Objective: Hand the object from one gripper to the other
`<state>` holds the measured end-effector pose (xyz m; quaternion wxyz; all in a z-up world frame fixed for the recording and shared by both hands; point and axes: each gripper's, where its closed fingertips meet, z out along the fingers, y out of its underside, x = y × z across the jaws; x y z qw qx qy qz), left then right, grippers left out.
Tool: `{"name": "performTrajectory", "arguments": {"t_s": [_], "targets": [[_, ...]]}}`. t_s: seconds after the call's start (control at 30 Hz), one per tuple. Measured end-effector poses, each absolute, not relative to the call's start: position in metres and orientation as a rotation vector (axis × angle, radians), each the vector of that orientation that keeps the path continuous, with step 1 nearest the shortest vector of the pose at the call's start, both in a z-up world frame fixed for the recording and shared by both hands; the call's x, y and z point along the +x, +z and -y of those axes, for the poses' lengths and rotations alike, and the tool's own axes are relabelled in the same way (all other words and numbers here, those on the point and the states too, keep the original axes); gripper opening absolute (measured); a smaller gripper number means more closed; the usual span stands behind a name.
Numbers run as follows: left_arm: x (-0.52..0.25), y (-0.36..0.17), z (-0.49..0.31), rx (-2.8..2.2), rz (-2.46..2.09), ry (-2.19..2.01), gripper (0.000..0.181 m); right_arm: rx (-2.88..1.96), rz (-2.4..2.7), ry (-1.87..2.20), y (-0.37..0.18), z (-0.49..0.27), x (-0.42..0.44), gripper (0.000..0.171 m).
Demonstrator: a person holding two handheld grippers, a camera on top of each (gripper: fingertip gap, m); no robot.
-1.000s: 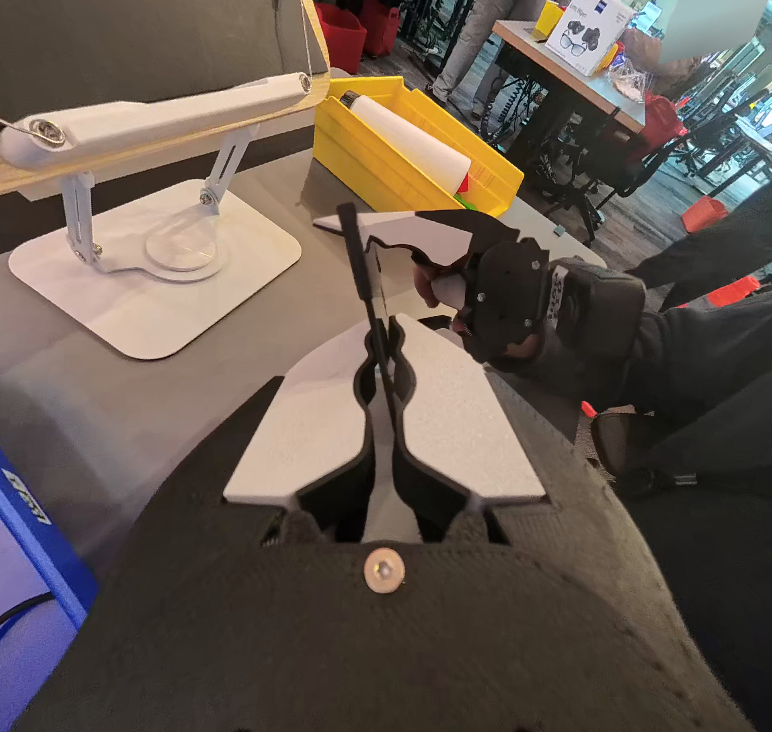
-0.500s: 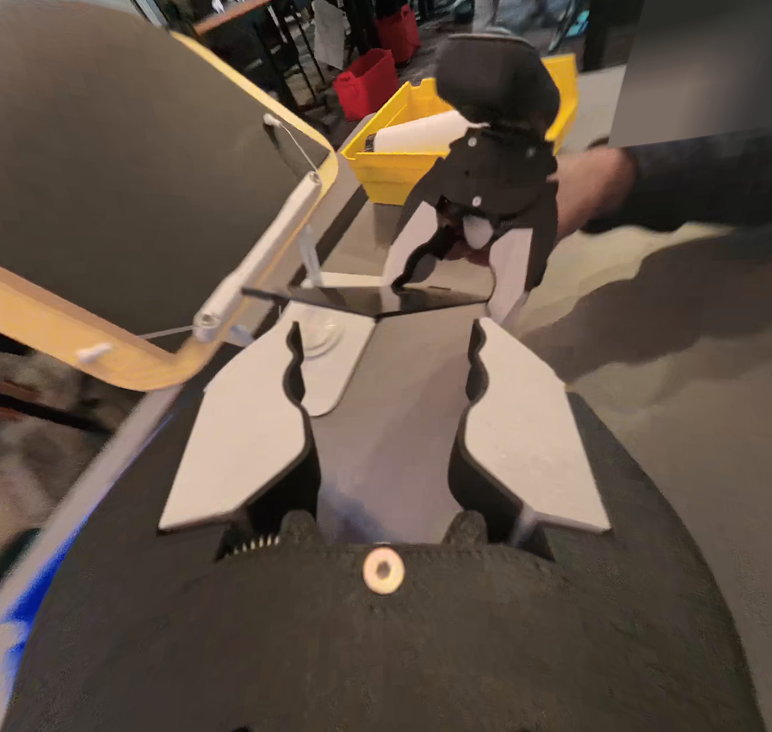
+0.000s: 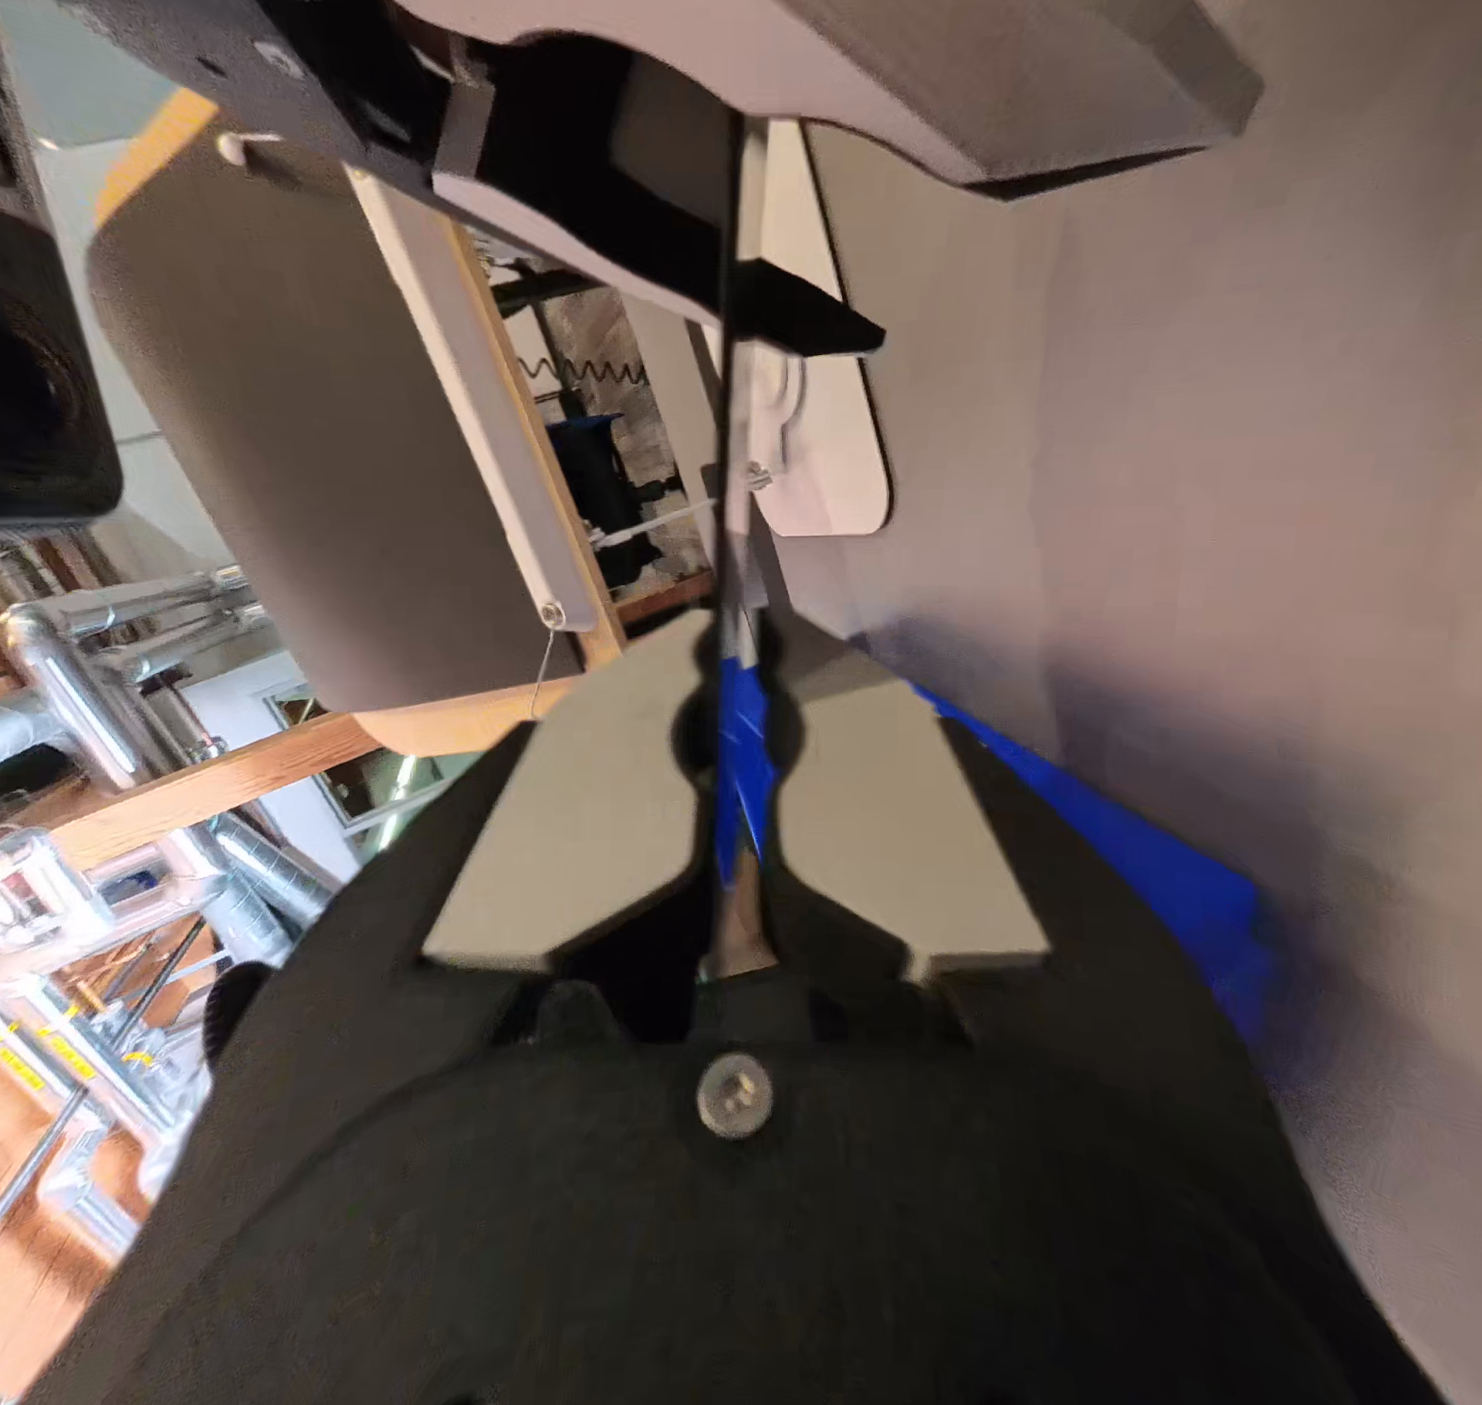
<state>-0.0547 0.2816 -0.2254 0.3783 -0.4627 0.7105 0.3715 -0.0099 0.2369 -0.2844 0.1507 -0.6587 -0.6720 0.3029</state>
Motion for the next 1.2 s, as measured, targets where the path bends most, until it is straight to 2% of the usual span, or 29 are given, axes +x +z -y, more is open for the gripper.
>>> {"name": "performTrajectory", "arguments": {"t_s": [0.13, 0.33, 0.47, 0.57, 0.67, 0.77, 0.83, 0.97, 1.07, 1.2], "targets": [[-0.057, -0.228, -0.285, -1.241, -1.735, 0.905, 0.002, -1.787, 1.852, 0.873, -0.266, -0.248, -0.014, 0.092], [-0.062, -0.220, -0.286, -1.531, -1.448, 0.303, 0.002, -1.407, 1.471, 0.972, -0.173, -0.276, 0.004, 0.097], [-0.046, -0.208, -0.271, -1.625, -1.180, -0.345, 0.002, -1.287, 1.241, 1.205, -0.141, -0.282, 0.024, 0.092], [-0.029, -0.197, -0.257, -1.587, -1.058, -0.720, 0.001, -1.251, 1.185, 1.392, -0.140, -0.276, 0.017, 0.086], [-0.011, -0.198, -0.244, -1.551, -1.033, -0.943, 0.002, -1.204, 1.185, 1.507, -0.137, -0.265, 0.001, 0.072], [0.003, -0.204, -0.234, -1.515, -1.050, -1.014, 0.001, -1.167, 1.252, 1.593, -0.138, -0.251, -0.011, 0.043], [0.008, -0.204, -0.235, -1.499, -1.010, -1.052, 0.002, -1.163, 1.336, 1.565, -0.147, -0.243, -0.015, 0.000], [0.009, -0.212, -0.236, -1.489, -0.994, -1.075, 0.004, -1.262, 1.355, 1.521, -0.156, -0.246, -0.020, 0.000], [0.003, -0.215, -0.235, -1.472, -1.075, -0.927, 0.034, -1.316, 1.287, 1.608, -0.154, -0.252, -0.016, 0.000], [-0.020, -0.204, -0.233, -1.329, -1.291, -0.425, 0.044, -1.421, 1.139, 1.810, -0.152, -0.266, -0.009, 0.000]]}}
